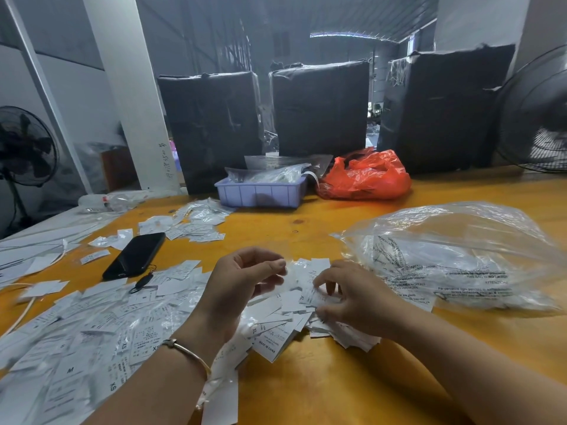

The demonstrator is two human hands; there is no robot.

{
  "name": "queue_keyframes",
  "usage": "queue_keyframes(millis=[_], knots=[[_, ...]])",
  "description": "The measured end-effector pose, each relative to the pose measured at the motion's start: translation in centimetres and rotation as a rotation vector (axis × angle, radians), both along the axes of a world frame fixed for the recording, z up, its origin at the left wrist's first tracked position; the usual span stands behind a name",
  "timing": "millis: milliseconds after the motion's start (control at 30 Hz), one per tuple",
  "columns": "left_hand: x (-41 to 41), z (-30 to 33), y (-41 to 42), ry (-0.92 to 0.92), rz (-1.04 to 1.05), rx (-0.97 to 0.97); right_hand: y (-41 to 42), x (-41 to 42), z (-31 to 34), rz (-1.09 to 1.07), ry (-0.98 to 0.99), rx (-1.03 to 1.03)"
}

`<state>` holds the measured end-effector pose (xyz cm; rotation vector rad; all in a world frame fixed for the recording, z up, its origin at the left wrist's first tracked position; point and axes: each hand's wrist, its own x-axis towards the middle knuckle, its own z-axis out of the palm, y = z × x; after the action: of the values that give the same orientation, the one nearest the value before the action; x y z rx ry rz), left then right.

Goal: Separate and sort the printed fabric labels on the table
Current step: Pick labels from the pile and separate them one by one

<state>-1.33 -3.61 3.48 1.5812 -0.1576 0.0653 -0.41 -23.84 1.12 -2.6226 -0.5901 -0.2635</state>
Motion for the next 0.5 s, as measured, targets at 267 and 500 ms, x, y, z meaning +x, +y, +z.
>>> queue_keyframes(millis=[267,500], knots=[[-0.52,0.16,-0.34,-0.102,-0.076,0.078,-0.35,-0.12,0.10,-0.010,0.165,0.264],[-0.60,0.16,-0.48,-0.155,-0.104,0.093,-0.16,-0.33,0.51,-0.028,0.262,0.477]])
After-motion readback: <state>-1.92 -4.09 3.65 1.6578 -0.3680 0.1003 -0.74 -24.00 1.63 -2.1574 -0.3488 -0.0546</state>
